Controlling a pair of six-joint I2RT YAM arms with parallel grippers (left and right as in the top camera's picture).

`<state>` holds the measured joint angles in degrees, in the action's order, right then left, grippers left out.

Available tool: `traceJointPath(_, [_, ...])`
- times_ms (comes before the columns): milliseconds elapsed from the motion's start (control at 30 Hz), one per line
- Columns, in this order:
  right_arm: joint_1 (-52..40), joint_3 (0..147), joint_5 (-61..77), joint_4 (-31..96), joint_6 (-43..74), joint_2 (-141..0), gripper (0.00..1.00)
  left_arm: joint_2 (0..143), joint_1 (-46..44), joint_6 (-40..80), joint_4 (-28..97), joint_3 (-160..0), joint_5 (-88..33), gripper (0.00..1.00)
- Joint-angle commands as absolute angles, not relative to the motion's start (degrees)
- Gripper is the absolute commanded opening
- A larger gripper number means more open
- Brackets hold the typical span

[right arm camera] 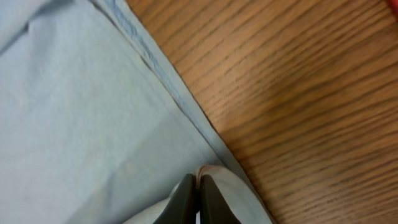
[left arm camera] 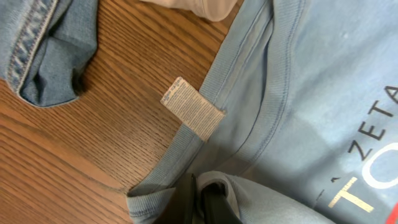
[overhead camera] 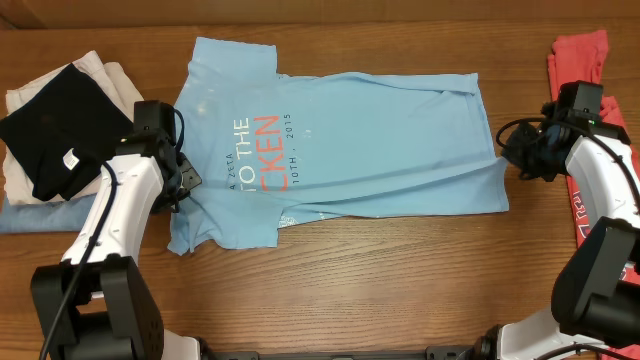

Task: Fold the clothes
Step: 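Pull the shirt sides inward with both grippers to straighten it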

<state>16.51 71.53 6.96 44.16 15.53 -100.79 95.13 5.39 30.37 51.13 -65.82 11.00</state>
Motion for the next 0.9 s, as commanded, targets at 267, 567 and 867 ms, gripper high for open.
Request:
traceJointPath(267, [16.7,71.5,4.1,40.9,19.7,-100.9,0.04,98.1,5.8,31.7,48.6,-65.6,12.4,0.06])
traceJointPath(567, [16.4,71.5,4.1,39.9,19.7,-103.1,0.04,98.1,5.8,31.7,47.3,-65.6,12.2,0.06])
traceJointPath(867, [15.7,71.5,4.2,38.5,19.5,-103.1,0.04,98.1,5.8,31.8,43.7,-65.6,12.0,0.08])
